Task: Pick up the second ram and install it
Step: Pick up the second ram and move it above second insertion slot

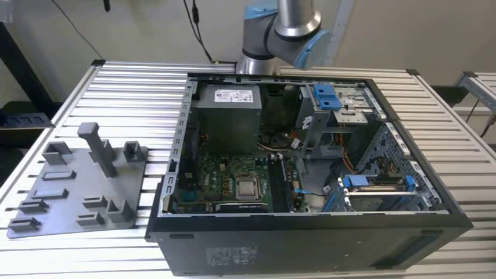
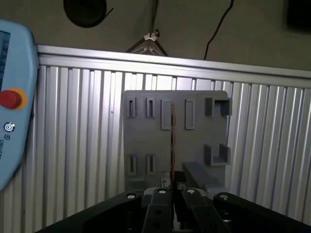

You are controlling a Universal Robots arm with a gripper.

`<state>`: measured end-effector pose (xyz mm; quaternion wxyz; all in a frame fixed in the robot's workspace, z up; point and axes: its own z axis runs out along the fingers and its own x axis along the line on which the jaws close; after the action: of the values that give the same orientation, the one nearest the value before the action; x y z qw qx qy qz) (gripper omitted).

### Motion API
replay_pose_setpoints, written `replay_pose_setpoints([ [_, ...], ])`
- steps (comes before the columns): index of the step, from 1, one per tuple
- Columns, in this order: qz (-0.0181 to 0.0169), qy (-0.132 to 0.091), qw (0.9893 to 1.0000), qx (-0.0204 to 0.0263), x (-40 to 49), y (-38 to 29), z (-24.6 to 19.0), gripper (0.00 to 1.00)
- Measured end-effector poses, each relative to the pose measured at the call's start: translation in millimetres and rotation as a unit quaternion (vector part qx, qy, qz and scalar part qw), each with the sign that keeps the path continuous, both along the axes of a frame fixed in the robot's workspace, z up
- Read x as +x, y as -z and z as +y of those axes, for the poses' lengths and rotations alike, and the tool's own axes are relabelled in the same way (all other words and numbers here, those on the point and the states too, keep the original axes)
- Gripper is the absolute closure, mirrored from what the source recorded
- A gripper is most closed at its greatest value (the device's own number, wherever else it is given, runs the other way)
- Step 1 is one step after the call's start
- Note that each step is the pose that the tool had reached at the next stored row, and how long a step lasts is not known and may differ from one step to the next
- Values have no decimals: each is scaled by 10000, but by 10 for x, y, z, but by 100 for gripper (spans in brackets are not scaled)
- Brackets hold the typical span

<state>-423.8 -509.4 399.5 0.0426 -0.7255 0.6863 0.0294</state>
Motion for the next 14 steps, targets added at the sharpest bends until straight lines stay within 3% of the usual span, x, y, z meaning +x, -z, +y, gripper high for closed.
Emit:
replay_pose_setpoints([
  [14, 0, 0, 10000, 2, 0, -204, 0, 86],
])
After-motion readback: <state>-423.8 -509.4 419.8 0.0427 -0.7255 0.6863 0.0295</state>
